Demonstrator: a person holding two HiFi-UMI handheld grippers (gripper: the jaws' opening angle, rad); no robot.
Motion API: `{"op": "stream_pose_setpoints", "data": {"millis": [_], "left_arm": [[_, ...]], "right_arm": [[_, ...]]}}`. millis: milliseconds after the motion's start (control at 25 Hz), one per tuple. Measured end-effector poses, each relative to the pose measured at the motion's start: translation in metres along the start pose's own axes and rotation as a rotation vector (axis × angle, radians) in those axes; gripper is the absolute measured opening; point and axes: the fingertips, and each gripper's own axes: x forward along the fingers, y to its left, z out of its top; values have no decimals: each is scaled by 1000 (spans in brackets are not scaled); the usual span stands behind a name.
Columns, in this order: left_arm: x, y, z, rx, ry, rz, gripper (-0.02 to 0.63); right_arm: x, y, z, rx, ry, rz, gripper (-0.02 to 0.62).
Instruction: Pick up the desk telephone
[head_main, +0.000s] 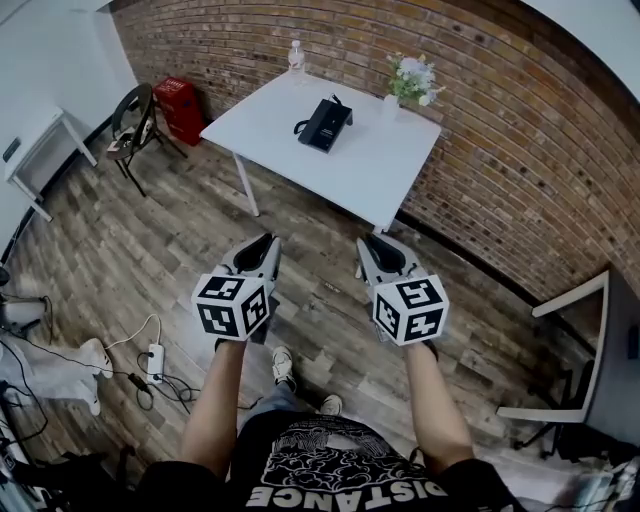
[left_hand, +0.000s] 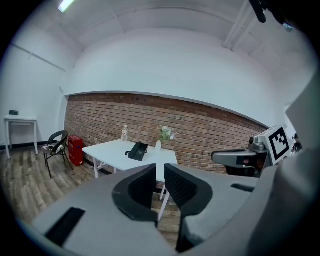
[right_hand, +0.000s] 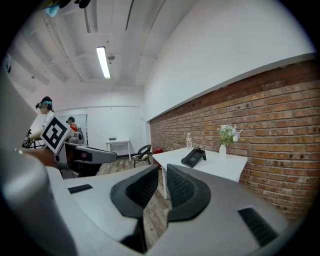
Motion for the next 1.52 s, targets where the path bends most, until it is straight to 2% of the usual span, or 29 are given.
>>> {"op": "stream_pose_setpoints", "data": {"millis": [120, 640, 1120, 1520], "left_arm": [[21, 13, 6, -2, 12, -24, 63], [104, 84, 46, -17, 36, -107, 133], [153, 154, 73, -12, 48, -200, 150], [186, 181, 82, -23, 50, -236, 152]], "right_arm": [[19, -9, 5, 6, -1, -14, 44], [112, -41, 27, 28, 22, -79, 117], [191, -38, 46, 53, 44, -142, 161], [226, -51, 46, 84, 54, -179, 178]]}}
